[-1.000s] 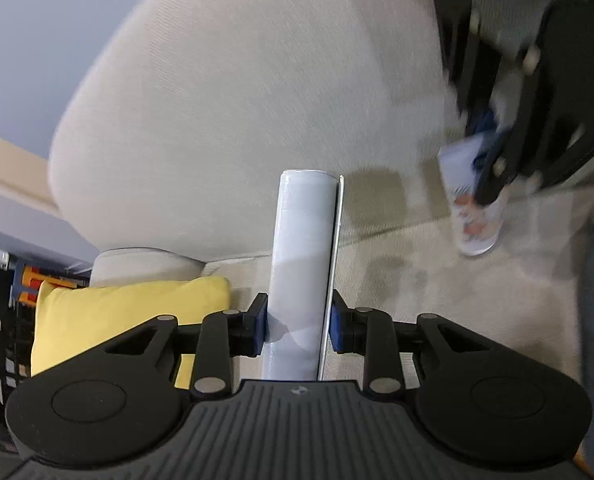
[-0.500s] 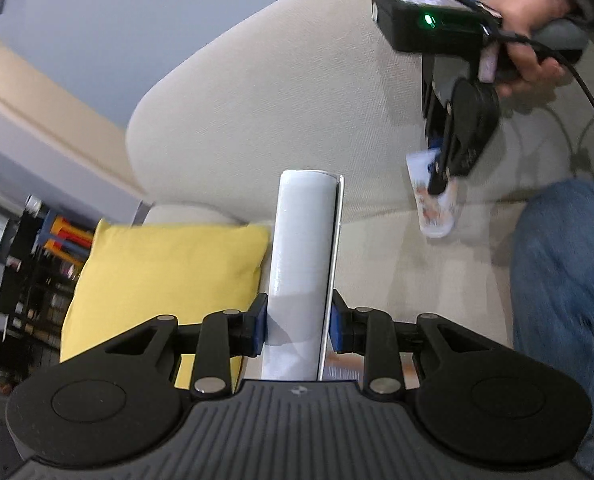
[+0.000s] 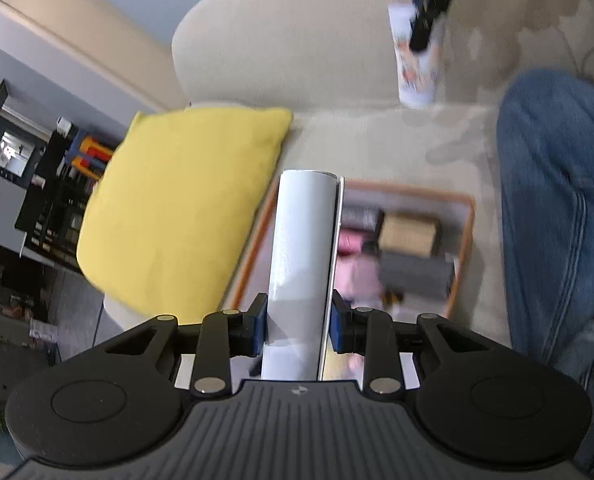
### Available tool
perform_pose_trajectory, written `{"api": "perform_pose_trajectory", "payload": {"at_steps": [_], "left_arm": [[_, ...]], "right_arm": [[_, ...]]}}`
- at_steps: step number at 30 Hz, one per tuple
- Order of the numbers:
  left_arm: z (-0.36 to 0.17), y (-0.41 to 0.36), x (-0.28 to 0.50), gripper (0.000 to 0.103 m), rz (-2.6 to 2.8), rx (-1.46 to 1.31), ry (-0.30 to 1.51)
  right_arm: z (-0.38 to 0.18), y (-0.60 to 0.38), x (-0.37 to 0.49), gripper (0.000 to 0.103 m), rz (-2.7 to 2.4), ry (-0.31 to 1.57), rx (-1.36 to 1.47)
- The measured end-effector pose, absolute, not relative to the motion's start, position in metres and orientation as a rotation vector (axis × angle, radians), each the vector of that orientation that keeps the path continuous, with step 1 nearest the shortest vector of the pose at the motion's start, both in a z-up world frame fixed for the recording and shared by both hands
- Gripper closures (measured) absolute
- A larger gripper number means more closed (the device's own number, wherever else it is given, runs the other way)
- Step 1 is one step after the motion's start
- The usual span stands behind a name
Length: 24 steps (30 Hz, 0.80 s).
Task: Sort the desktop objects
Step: 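Carry the white box over the orange box with the left tool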
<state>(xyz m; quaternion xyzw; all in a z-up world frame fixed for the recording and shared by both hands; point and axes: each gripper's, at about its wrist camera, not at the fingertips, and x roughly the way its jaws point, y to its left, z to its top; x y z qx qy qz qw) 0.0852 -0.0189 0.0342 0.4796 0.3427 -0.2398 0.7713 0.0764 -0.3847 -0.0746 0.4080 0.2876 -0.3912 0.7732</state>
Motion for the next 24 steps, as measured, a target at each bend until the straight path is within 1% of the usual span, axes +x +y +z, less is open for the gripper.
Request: {"api": "perform_pose_trajectory", "payload": {"at_steps": [5, 11, 18, 24], "left_arm": [[0.018, 0.000, 0.071, 0.068, -0.531, 1.076, 0.785], [-0.008, 0.005, 0.077, 0.068, -0.585, 1.127, 0.821], [-0.042, 0.017, 0.090, 0.068, -0.633, 1.158, 0.919], [-0.056, 0.026, 0.100, 0.068, -0.667, 1.180, 0.987]], "right_arm": [[-0.054, -0.377, 0.094, 0.089, -0.789, 0.604, 0.881], [-0.028, -0.368, 0.119, 0.089, -0.756, 0.597, 0.839], [-0.026, -0.359, 0.139, 0.089, -0.734, 0.603, 0.858], [-0.031, -0.359, 0.146, 0.089, -0.723, 0.625, 0.874]]}}
